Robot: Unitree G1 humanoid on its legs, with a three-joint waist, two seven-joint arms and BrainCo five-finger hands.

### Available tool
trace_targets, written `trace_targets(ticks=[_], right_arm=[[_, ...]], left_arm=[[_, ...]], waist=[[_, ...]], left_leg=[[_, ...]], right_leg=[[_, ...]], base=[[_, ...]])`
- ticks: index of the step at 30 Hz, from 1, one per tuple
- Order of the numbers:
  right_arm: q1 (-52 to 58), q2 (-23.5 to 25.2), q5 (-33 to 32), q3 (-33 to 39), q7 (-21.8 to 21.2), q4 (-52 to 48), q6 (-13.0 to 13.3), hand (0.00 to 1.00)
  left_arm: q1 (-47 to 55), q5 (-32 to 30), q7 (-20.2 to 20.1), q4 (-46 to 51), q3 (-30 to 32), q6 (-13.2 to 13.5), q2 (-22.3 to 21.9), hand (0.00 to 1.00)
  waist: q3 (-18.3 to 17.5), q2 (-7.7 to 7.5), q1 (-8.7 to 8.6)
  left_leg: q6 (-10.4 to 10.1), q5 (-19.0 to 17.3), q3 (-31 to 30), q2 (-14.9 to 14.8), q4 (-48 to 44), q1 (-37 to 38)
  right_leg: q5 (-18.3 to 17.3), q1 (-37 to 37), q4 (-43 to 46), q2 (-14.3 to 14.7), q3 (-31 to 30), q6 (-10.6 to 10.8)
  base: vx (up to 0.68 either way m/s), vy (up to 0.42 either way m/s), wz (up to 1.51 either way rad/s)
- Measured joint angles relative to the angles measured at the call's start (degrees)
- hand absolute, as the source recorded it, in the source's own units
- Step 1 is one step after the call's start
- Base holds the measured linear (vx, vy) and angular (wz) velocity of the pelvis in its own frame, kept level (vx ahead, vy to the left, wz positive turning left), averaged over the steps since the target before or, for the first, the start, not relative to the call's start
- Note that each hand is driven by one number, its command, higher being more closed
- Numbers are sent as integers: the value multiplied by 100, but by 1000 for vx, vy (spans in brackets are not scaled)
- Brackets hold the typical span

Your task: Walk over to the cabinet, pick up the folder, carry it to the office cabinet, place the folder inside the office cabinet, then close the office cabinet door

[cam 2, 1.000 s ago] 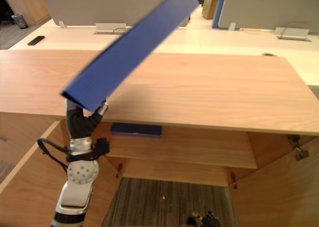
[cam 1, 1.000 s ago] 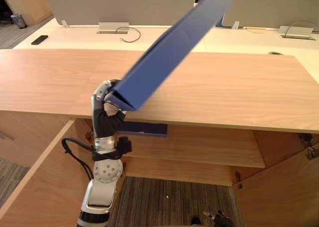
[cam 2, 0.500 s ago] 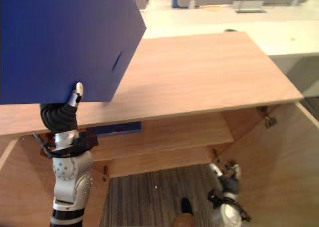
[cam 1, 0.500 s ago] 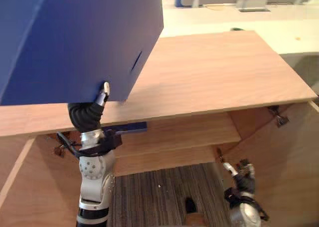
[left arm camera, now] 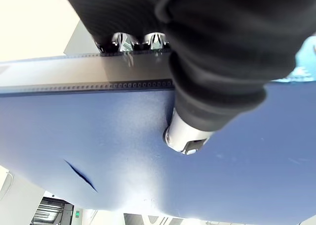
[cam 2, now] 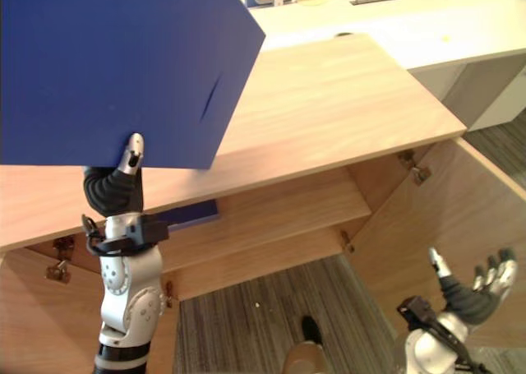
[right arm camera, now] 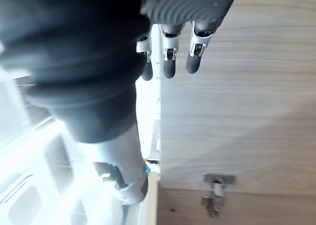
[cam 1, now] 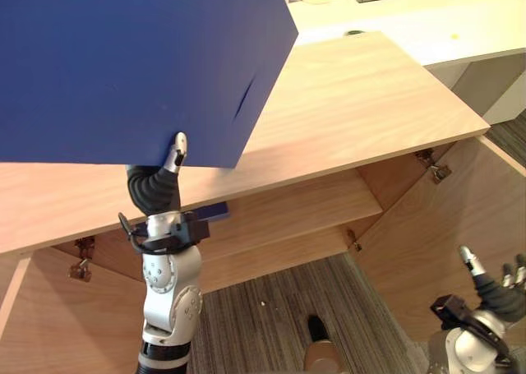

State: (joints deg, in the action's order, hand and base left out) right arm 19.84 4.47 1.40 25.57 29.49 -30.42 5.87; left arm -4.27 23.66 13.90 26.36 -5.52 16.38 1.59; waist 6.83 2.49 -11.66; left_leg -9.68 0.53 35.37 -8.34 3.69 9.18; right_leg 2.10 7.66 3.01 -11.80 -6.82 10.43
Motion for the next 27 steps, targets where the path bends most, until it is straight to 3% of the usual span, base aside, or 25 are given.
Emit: trace_targets(ticks=[5,8,9,13,18,22,27], right_arm=[[-867,-63,871,-52,72,-779,5,0],[-1681,-626,861,-344,-284,-777,32,0],[-2029,-1083,792,-447,-494,-703,99,0],[-3134,-2599,-201,-847,-1251,31,455,0],[-4347,-4539,-1902,-1560,-2267,1720,501,0],[-4916,-5358,-2912,-2258,-2834,2621,490,0],[-5221,-5765,-3803,-2818,-3243,3086,461,0]], left_arm=[[-244,-127,-154,-250,106,-9,247,100],[-688,-154,-426,-675,154,-11,743,100],[-845,-147,-566,-866,183,-11,945,100],[-1134,-106,-920,-1188,247,-1,1618,100],[-1243,145,-1284,-1353,261,54,2371,100],[-1246,372,-1442,-1432,251,105,2588,100],[-1241,517,-1557,-1600,210,174,2805,100]], waist=[[12,10,1],[32,-10,98],[36,-15,133],[44,-35,166],[26,-51,264],[-16,-113,318],[-137,-284,372]], left_leg=[[0,1,12,0,-32,14],[0,0,102,1,-45,80],[0,-2,131,-1,-44,112],[8,5,106,0,-49,93],[23,50,-18,-13,-46,8],[46,104,-136,-19,-4,-19],[56,116,-229,-7,-2,-37]], right_leg=[[44,-1,-3,2,-28,17],[113,-19,-19,26,-123,23],[140,-72,-55,33,-138,24],[216,-80,-114,33,-135,27],[284,-101,-200,23,-42,37],[322,-115,-200,0,121,90],[324,-169,-228,-43,213,91]], base=[[-35,-24,-3],[-49,-22,-15],[-55,-17,-11],[-47,-19,-2],[-27,-20,8],[-4,-14,16],[-9,-5,10]])
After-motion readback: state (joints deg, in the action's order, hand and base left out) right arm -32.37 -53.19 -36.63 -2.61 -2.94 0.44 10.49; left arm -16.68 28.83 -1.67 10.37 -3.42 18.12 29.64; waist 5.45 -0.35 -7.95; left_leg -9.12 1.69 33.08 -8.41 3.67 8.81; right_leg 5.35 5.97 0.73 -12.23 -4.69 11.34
